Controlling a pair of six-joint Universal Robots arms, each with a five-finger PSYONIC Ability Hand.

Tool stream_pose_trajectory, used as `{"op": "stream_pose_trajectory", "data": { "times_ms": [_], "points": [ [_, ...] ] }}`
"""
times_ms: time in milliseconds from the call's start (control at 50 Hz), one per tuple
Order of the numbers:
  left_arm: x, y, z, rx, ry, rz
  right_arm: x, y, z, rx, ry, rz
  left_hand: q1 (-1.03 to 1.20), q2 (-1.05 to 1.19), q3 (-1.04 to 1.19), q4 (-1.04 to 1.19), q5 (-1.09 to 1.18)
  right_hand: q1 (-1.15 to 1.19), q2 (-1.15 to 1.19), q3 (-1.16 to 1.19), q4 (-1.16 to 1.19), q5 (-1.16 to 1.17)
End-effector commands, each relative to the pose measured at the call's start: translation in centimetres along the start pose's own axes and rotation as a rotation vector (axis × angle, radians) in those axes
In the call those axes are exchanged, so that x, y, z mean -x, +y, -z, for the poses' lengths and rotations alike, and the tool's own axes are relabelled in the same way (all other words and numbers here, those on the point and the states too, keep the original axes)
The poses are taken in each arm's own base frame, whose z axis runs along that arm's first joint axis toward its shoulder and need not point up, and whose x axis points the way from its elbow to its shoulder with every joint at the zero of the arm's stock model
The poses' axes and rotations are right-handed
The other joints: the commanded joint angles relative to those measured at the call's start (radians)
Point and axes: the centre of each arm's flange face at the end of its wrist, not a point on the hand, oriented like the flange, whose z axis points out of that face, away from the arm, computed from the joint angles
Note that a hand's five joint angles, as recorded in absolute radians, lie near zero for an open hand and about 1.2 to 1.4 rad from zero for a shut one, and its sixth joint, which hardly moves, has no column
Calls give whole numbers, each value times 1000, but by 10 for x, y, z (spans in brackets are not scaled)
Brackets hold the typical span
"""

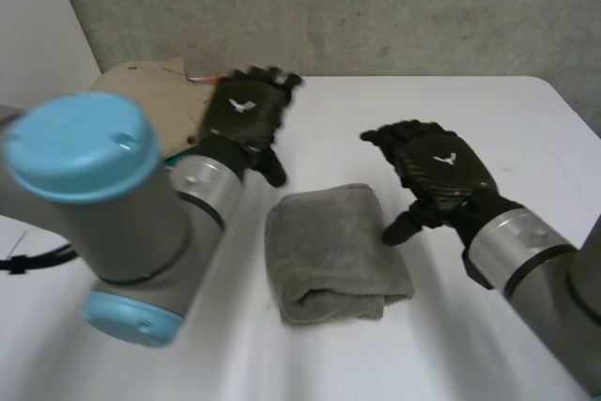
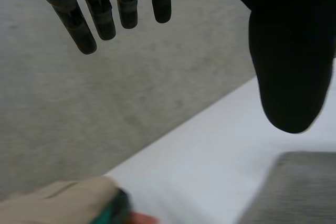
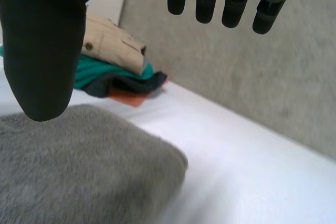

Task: Fold the laundry.

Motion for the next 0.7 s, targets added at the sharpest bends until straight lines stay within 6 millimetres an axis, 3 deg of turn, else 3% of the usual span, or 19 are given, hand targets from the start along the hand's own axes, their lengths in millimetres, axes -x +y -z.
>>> {"op": "stream_pose_trajectory", "data": {
  "times_ms": [20,120,280,420,540,640,700],
  "points": [
    [-48,37,3,120,85,19,-16,29,-16,169,33,-115,21,8,5,11,-11,-47,-27,-34,-35,-51],
    [-45,69,3,236,-12,-11,-16,56,-35,252,27,-192,6,-6,-10,-3,-25,-47,-27,-34,-35,-51],
    [-37,103,21,393,-29,-74,3,79,-48,310,-31,-173,6,-6,-10,-3,-25,-47,-27,-34,-35,-51],
    [-30,126,25,478,-37,-91,6,80,-51,308,-40,-87,3,-9,-13,-6,-28,-11,9,3,2,-15],
    [-30,111,21,434,-30,-87,-7,76,-47,307,50,0,3,-9,-13,-6,-28,36,56,50,49,33],
    [-27,65,15,297,5,-51,-10,61,-30,272,112,12,-6,-18,-22,-15,-37,30,51,44,43,27],
    [-21,42,10,226,40,-26,-10,63,-20,285,135,2,-9,-21,-25,-18,-40,16,36,30,28,12]
  ]
}}
